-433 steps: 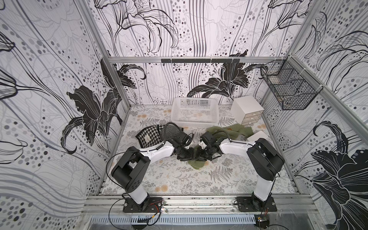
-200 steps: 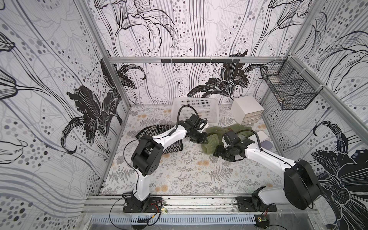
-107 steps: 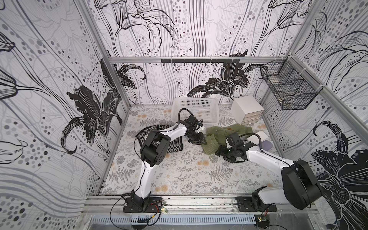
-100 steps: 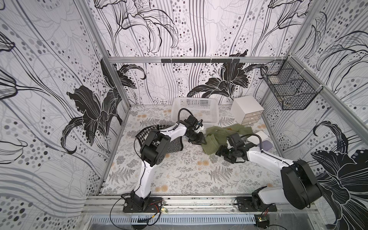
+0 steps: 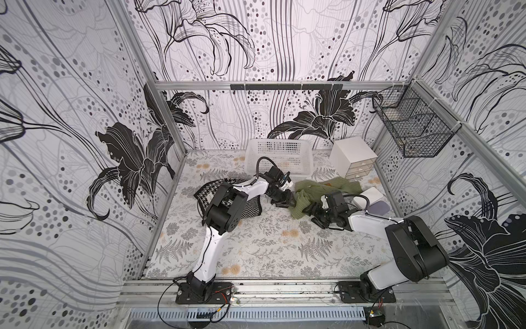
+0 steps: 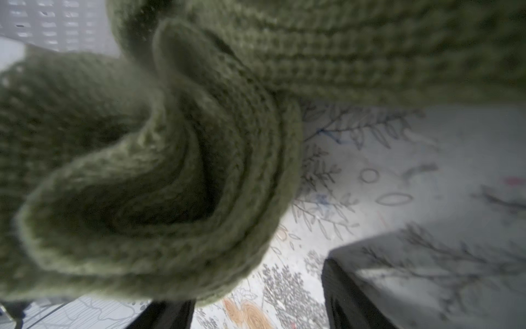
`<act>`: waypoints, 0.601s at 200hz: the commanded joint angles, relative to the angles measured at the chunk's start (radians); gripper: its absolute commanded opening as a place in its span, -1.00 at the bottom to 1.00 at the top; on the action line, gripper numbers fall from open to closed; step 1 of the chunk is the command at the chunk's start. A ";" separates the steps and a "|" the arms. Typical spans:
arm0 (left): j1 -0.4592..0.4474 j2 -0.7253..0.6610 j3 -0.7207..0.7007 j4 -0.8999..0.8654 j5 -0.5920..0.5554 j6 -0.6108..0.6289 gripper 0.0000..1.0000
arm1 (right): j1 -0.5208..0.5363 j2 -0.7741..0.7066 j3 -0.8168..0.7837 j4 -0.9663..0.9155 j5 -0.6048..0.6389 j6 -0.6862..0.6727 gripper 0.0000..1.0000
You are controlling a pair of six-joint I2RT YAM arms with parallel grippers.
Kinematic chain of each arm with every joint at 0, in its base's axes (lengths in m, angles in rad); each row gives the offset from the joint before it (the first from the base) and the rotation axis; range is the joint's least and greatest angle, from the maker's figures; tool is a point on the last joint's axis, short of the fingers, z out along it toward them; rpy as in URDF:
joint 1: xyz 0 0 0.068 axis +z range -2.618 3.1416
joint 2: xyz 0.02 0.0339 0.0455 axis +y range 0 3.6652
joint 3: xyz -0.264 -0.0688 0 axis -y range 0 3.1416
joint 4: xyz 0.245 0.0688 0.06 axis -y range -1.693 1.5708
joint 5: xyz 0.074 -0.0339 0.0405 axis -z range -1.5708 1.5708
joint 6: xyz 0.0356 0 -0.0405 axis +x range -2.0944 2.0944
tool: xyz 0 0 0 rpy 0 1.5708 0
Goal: Roll up the scarf and place it into the basket
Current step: Roll the scarf at the center of the board, then pick up the scarf at the center of the board.
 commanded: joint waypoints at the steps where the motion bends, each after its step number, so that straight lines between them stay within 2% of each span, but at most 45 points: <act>1: 0.003 0.023 0.018 0.005 0.011 0.001 -0.07 | -0.007 0.074 0.039 0.122 -0.025 0.016 0.42; 44: 0.005 0.047 0.030 -0.011 0.022 0.001 -0.06 | -0.007 0.229 0.149 0.199 -0.066 0.017 0.42; 66: 0.004 0.049 0.016 -0.005 0.029 -0.006 -0.07 | -0.007 0.295 0.199 0.203 -0.085 0.011 0.33; 77: 0.006 0.047 0.010 -0.001 0.032 -0.007 -0.06 | -0.007 0.321 0.222 0.187 -0.088 0.001 0.19; 98: 0.004 0.047 0.001 0.000 0.035 -0.008 -0.06 | -0.005 0.355 0.264 0.123 -0.087 -0.037 -0.29; 120: 0.005 0.043 -0.001 0.001 0.035 -0.012 -0.07 | -0.006 0.373 0.299 0.064 -0.100 -0.072 -0.65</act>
